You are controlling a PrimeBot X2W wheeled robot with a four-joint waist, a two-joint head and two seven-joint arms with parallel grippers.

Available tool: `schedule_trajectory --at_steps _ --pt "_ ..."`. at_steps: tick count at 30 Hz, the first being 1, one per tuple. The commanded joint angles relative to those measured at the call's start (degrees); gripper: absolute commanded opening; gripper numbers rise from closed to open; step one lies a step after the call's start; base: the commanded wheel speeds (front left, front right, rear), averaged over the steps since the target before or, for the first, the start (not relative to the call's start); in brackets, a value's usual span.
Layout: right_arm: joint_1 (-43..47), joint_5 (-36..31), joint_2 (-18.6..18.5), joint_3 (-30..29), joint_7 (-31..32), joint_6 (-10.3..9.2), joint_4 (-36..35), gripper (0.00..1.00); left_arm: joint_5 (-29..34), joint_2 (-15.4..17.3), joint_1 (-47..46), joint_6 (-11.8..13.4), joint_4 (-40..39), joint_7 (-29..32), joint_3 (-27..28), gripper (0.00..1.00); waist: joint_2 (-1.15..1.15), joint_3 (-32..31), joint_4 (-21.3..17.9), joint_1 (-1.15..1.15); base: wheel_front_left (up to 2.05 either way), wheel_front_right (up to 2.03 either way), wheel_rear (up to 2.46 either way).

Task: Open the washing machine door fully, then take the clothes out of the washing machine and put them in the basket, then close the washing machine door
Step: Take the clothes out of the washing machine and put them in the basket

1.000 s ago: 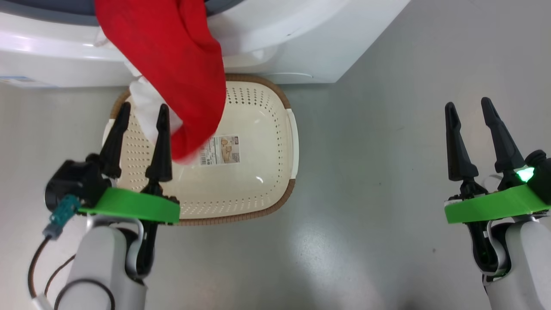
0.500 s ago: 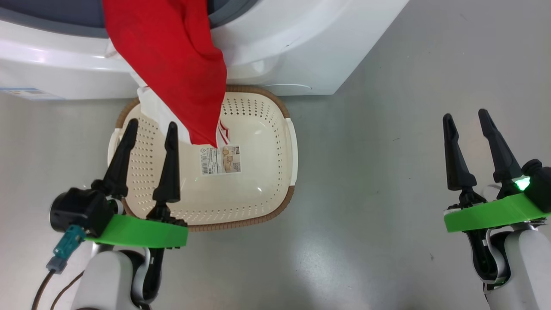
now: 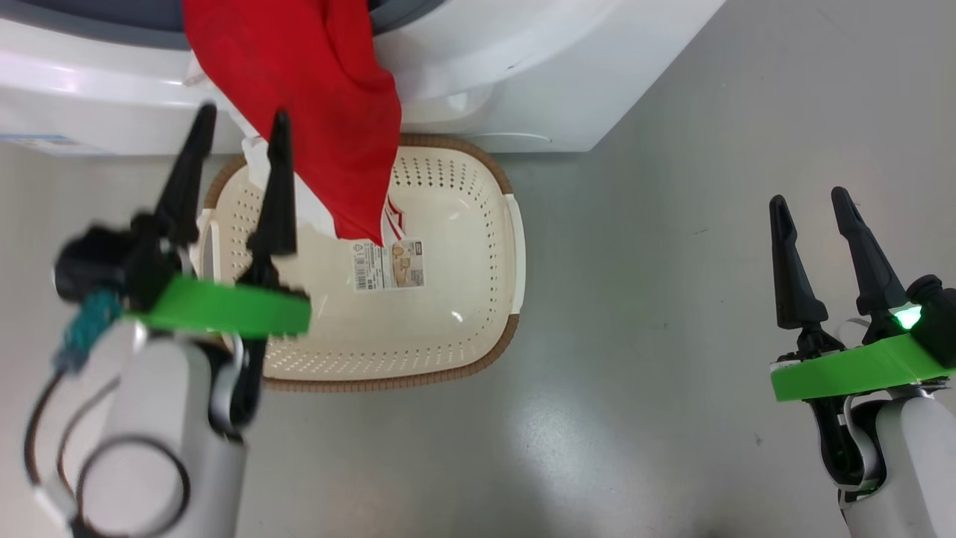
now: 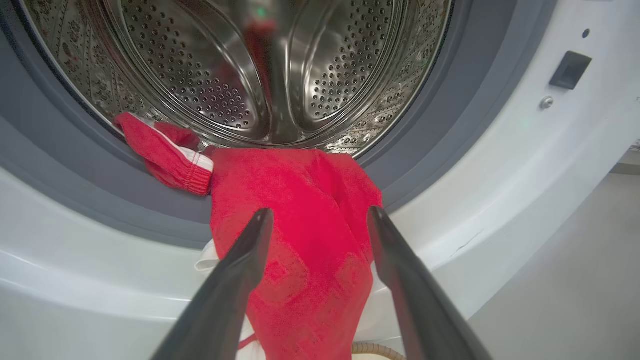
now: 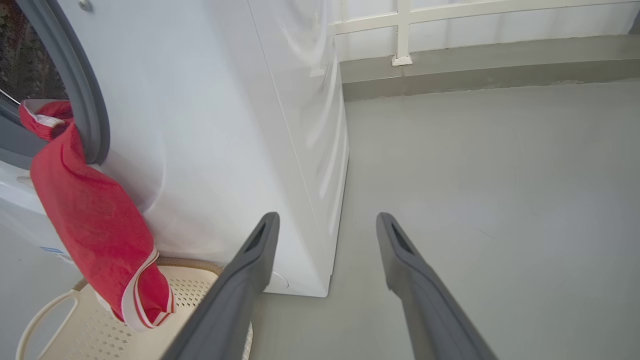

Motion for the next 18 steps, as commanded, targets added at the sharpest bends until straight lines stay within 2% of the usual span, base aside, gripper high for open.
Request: schedule_trajectory --at_steps 1,8,18 --pt "0.60 -0.48 -0.06 1.23 -0.37 0.37 -1.27 1.00 0.27 2.12 -1.10 -0.26 0.15 -0.13 1.19 1.00 0.00 0.33 0.12 0.00 0.00 0.00 0.00" --pt "-0.26 -0.43 -0.20 1.70 -0.37 0.37 -1.36 1.00 -0.31 4.00 -13.91 -0.66 9.85 5.22 -2.27 1.00 0.00 1.87 0.56 0.00 0.00 0.00 0.00" --pt "-1.26 -0.30 -0.10 1.51 -0.37 0.37 -1.60 1.00 -4.76 4.00 -28.91 -0.85 21.30 14.60 -5.76 1.00 0.00 3.40 0.48 0.00 0.00 0.00 0.00"
